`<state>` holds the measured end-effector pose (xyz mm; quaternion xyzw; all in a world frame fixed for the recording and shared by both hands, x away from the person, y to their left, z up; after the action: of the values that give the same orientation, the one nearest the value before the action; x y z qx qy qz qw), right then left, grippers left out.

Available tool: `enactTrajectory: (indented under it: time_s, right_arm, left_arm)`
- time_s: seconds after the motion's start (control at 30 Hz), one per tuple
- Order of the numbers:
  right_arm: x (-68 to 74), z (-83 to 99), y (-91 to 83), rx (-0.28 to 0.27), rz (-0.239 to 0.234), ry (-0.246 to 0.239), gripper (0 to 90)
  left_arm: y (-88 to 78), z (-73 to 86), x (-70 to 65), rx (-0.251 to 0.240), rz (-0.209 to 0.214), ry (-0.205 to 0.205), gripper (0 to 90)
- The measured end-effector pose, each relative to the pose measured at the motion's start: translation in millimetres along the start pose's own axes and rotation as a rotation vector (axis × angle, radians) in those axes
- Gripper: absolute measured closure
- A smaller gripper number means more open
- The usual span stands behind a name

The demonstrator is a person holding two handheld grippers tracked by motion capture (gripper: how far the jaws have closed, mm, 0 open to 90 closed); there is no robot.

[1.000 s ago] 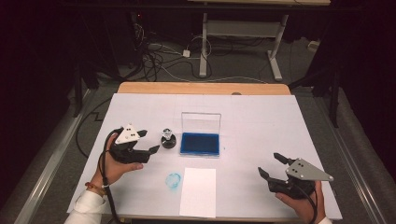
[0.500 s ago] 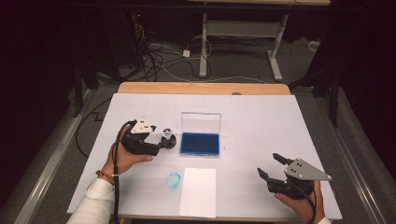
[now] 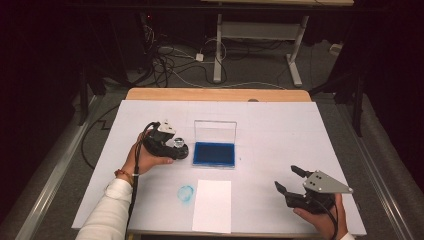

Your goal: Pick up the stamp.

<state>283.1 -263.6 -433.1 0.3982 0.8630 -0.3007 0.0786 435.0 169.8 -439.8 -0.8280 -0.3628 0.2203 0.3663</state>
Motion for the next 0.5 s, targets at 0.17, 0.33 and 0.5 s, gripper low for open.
enactTrajectory:
  time_s: [0.17,0.33,0.5]
  right_arm:
    - [0.7,0.3,1.0,0.007,-0.008,0.0,28.8]
    - [1.8,0.1,1.9,0.012,-0.017,-0.005,28.9]
    - [2.1,0.4,2.7,0.018,-0.018,-0.006,28.9]
  left_arm:
    - [3.4,-4.4,4.8,0.011,0.017,-0.019,28.7]
    - [5.9,-5.9,3.0,0.028,0.018,-0.002,36.8]
    - [7.2,-6.3,4.2,0.036,0.021,-0.011,41.8]
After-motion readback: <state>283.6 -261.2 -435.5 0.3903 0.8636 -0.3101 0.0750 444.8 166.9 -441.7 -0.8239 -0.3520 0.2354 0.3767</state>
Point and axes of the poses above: each handheld gripper's, and its own axes: y roughly forward along the jaws, z roughly out of its underside, x roughly to its left, the point moved 1 cm from there along y, roughly forward along the jaws, and after that the axes turned 13 degrees about -y, right-handed, at the moved point
